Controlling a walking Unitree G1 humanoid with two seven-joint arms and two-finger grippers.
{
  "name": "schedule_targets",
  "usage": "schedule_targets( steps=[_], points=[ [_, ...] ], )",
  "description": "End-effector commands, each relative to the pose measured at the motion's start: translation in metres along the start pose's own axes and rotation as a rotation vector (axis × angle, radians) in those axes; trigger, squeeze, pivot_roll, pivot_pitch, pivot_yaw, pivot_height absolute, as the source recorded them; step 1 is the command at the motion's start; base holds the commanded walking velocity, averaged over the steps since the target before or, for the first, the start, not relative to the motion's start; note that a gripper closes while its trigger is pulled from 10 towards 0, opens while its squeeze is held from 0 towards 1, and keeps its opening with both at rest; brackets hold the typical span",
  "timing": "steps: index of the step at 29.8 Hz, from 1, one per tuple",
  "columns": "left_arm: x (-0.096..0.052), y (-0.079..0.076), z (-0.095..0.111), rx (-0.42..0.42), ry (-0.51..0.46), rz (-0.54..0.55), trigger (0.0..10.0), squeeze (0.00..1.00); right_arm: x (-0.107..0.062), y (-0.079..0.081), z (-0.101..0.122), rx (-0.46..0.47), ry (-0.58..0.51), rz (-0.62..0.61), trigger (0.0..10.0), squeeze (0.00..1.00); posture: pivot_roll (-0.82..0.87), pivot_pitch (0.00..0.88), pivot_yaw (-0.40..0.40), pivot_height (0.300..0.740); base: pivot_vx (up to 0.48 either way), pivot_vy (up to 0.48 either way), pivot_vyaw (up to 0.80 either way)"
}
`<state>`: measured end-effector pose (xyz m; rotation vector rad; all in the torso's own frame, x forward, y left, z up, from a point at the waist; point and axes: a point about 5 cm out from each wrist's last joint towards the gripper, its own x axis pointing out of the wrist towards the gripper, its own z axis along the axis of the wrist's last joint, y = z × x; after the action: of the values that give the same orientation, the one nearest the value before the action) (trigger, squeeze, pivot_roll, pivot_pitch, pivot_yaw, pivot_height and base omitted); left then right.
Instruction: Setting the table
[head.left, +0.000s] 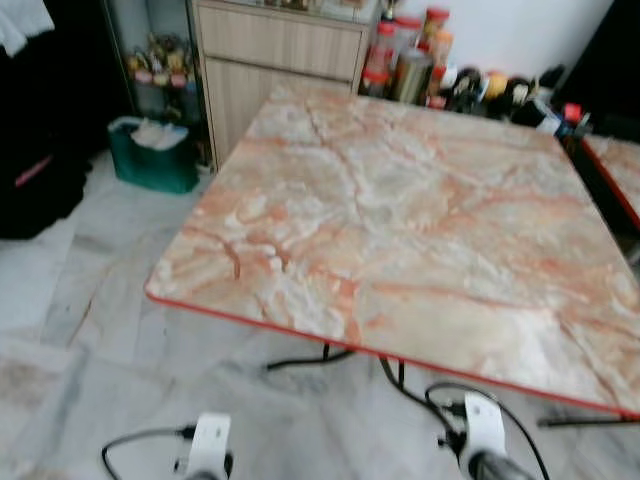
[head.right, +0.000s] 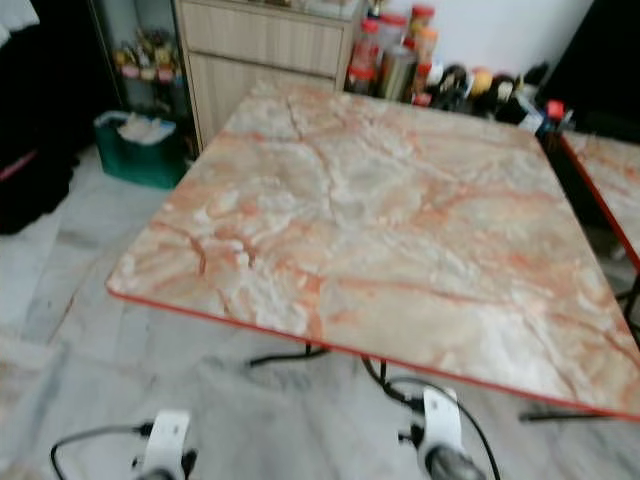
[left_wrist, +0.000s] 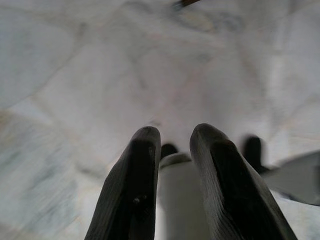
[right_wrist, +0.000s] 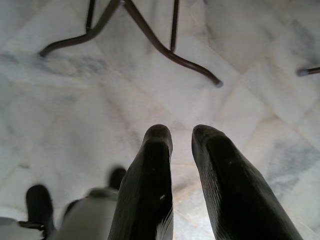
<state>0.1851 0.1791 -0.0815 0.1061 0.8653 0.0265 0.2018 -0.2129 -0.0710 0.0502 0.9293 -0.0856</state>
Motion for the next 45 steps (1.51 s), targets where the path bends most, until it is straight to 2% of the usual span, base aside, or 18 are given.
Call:
schedule_targets(
  steps=[1,7,20,28,32,45],
  points=[
    [0.0,-0.005,-0.002,0.003,0.004,-0.016,10.0,0.0,-0.001,-0.006,-0.001,-0.003,0.007,-0.015,10.0,0.0,0.03,0.072,-0.087,0.736,0.0,-0.315,0.0],
    [0.0,-0.004,-0.002,0.003,0.007,-0.018,10.0,0.0,-0.001,-0.005,-0.001,0.0,0.009,-0.008,10.0,0.0,0.03,0.073,-0.086,0.736,0.0,-0.316,-0.45],
    [-0.001,-0.006,-0.005,0.039,0.034,-0.038,10.0,0.0,-0.001,-0.004,0.0,-0.004,0.001,-0.007,10.0,0.0,0.03,0.078,-0.082,0.736,0.0,-0.297,0.0],
    [-0.001,-0.01,-0.008,0.066,0.05,-0.049,10.0,0.0,-0.001,-0.005,0.001,-0.07,0.008,0.003,10.0,0.0,0.02,0.087,-0.084,0.736,0.0,-0.297,0.0],
    [-0.002,-0.011,-0.009,0.061,0.05,-0.054,10.0,0.0,-0.001,-0.005,0.0,-0.024,0.014,0.006,10.0,0.0,0.01,0.089,-0.086,0.736,0.0,-0.291,0.0],
    [-0.004,-0.005,-0.018,0.081,0.084,-0.052,10.0,0.0,0.0,-0.003,0.0,-0.042,0.007,0.008,10.0,0.0,0.01,0.073,-0.072,0.736,0.0,-0.292,0.0]
  ],
)
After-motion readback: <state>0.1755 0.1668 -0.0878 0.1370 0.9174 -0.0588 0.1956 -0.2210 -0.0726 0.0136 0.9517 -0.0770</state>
